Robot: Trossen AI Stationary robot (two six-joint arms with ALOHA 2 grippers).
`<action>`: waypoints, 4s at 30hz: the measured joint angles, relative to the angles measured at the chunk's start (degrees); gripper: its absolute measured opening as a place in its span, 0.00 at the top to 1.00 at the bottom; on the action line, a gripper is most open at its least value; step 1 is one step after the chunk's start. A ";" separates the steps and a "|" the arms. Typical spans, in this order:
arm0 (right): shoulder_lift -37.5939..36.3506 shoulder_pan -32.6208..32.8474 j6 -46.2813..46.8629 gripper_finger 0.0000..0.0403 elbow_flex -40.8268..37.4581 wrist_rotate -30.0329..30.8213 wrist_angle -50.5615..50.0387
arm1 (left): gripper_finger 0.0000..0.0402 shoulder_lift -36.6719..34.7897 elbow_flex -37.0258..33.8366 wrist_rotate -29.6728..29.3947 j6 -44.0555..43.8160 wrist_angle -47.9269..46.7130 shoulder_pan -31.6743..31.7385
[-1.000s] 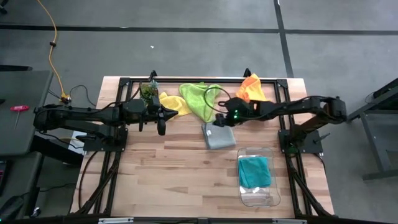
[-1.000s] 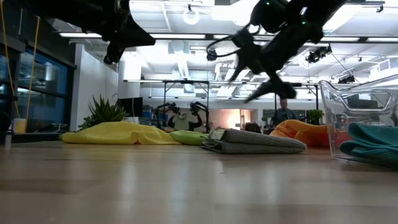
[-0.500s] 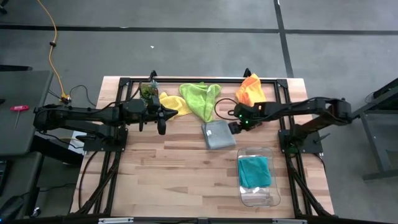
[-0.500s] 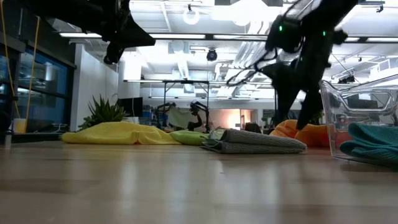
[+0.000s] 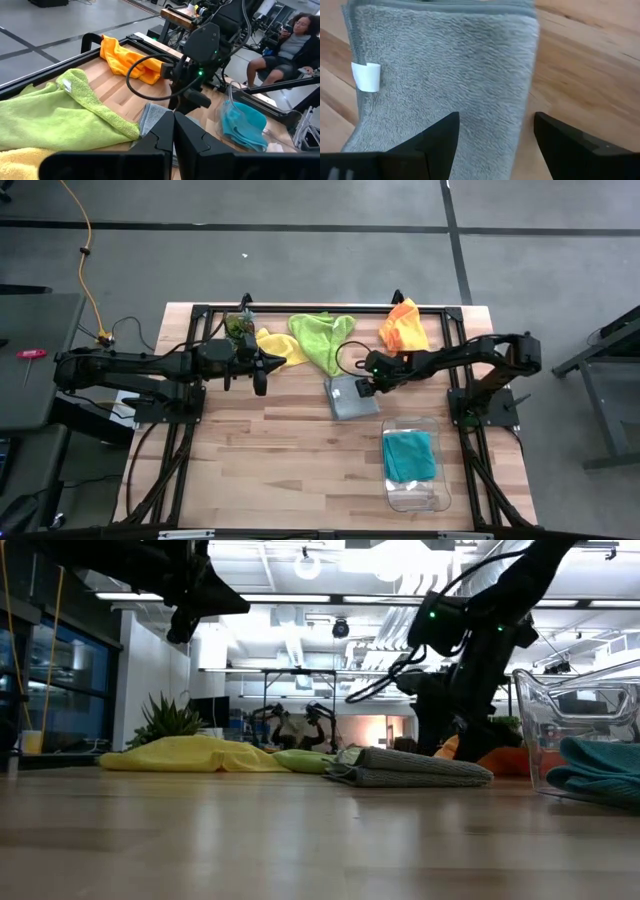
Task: Fold microfiber towels
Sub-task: Stack the folded gray microfiber cloth on top of the blue microfiber cloth in the transparent bin
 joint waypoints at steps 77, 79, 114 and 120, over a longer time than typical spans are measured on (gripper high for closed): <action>-27.87 62.02 56.69 1.00 30.89 17.89 -57.67 | 1.00 0.00 0.00 -0.32 3.50 3.41 0.01; -26.02 63.65 60.40 1.00 30.31 20.02 -56.76 | 1.00 0.02 0.00 -0.32 3.50 3.39 -0.01; -23.07 58.45 68.39 1.00 19.79 13.14 -49.76 | 1.00 0.00 0.00 0.67 1.49 3.39 0.01; -22.48 57.69 66.72 1.00 17.96 18.76 -39.11 | 1.00 0.01 0.00 0.64 1.49 3.39 0.00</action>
